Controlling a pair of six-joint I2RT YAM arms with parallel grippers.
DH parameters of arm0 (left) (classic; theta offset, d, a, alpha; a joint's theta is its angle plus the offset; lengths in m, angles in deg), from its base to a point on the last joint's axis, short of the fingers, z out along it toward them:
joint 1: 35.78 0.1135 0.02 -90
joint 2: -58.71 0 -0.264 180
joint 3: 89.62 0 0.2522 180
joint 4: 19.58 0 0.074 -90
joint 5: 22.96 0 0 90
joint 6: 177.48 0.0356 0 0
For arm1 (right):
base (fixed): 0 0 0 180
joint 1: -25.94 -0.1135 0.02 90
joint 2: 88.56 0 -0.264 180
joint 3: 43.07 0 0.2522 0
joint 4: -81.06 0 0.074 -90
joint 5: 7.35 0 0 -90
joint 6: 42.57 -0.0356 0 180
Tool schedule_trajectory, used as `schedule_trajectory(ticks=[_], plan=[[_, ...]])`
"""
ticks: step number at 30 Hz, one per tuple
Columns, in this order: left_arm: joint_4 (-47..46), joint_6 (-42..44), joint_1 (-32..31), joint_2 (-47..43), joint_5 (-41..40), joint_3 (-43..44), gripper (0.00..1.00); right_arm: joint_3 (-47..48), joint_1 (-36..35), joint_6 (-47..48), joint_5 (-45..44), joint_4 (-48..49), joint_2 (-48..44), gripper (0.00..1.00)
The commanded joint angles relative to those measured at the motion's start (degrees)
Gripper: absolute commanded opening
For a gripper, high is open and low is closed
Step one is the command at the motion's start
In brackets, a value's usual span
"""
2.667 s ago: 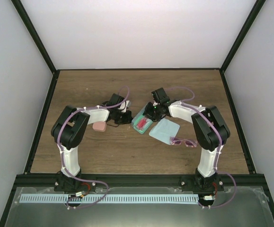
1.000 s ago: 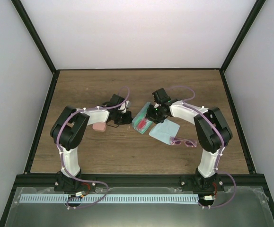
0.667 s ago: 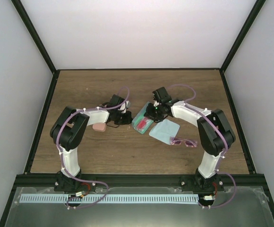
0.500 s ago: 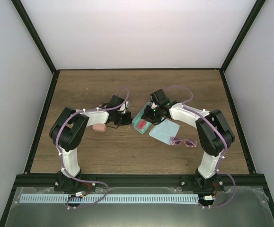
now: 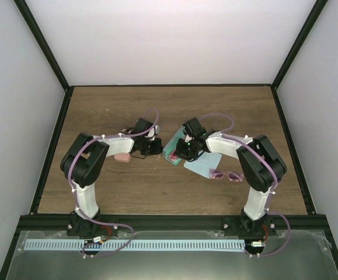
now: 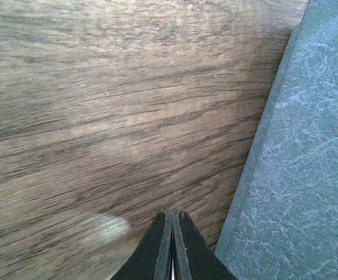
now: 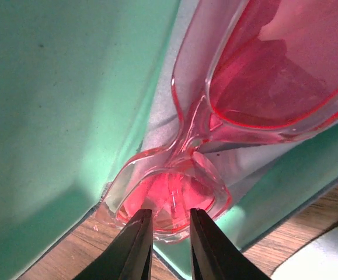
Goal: Organize the sunglasses
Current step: Adjust the sunglasses in the sunglasses case.
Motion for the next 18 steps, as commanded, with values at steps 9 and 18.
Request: schedule_trajectory(ticks=[9,18], plan=[[2.06,-0.22,-0.23,-1.22,-2.10,-2.34,0.04,2.85,2.01,2.27,-1.63,-2.83,-2.71,0.19],[2.38,-0.13,-0.22,-0.49,-2.20,-1.78,0.04,4.63,2.09,0.53,2.13,0.86,-2.22,0.13]])
